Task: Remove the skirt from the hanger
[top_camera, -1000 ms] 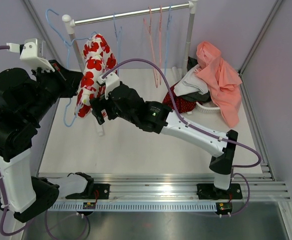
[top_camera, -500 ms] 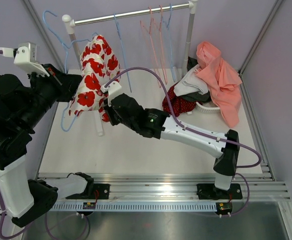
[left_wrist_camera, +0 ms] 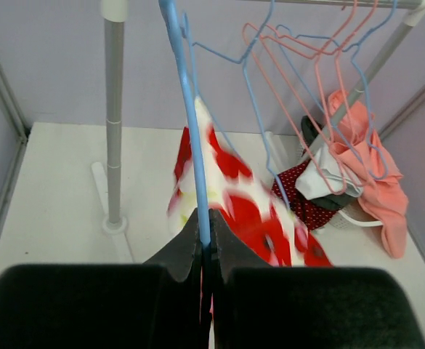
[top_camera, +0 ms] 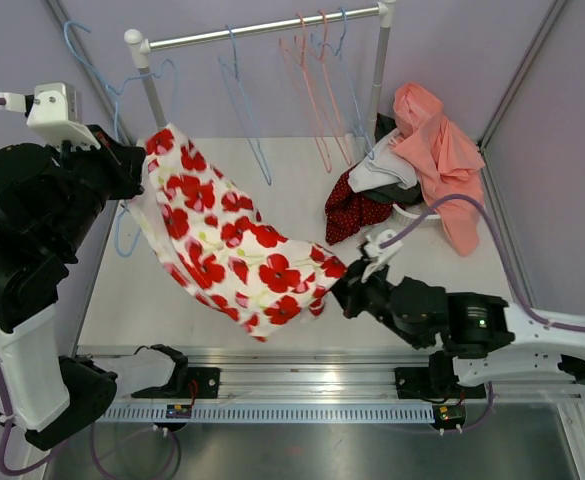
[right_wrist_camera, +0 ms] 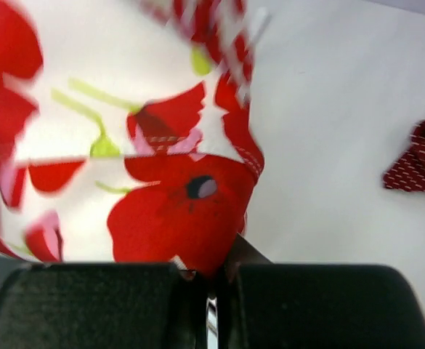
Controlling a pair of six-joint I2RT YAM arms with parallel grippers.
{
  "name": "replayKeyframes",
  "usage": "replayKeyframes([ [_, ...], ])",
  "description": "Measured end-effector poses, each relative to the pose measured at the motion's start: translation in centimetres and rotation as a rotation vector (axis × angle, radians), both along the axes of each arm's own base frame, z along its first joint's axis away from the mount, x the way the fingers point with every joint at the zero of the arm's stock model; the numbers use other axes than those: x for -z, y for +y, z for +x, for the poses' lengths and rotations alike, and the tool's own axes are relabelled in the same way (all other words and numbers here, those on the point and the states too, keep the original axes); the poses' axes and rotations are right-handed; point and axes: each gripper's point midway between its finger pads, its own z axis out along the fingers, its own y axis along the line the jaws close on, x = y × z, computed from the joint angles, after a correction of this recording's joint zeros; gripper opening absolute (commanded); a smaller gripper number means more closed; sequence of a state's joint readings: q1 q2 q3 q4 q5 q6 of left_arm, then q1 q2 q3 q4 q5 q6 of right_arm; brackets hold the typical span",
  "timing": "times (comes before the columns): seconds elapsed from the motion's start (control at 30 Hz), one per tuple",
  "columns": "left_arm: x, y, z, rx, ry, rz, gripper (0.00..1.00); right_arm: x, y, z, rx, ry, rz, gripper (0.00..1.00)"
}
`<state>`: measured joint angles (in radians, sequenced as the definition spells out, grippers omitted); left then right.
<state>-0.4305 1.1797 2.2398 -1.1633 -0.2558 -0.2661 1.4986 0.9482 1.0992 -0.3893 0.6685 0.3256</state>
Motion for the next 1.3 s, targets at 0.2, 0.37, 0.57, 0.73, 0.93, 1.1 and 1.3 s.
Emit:
replayKeyframes([
  [0.2, 1.8, 0.9, 1.2, -0.07, 0.042, 0.051, 0.0, -1.5, -9.0, 2.9, 0.287, -0.014, 0.064, 0.0],
  [0.37, 2.8, 1.2, 1.6, -0.087, 0.065, 0.084, 0.0, -2.6, -13.1, 5.0, 0.489, -0.115, -0.005, 0.0],
  [0.57, 4.2, 0.6, 2.8, -0.085, 0.09, 0.1, 0.0, -6.5, -18.2, 7.1, 0.671, -0.22, -0.01, 0.0],
  [0.73, 5.8, 0.0, 4.0, -0.08, 0.121, 0.115, 0.0, -11.6, -21.9, 7.5, 0.738, -0.338, -0.085, 0.0],
  [0.93, 7.2, -0.5, 5.0, -0.079, 0.142, 0.125, 0.0, -17.0, -24.8, 11.8, 1.009, -0.416, -0.381, 0.0],
  [1.1, 7.7, -0.5, 5.3, -0.079, 0.152, 0.143, 0.0, -16.0, -30.6, 18.7, 1.22, -0.32, -0.615, 0.0],
  [1.3, 7.6, -0.4, 5.5, -0.084, 0.144, 0.165, 0.0, -16.4, -34.5, 23.8, 1.29, -0.218, -0.549, 0.0],
])
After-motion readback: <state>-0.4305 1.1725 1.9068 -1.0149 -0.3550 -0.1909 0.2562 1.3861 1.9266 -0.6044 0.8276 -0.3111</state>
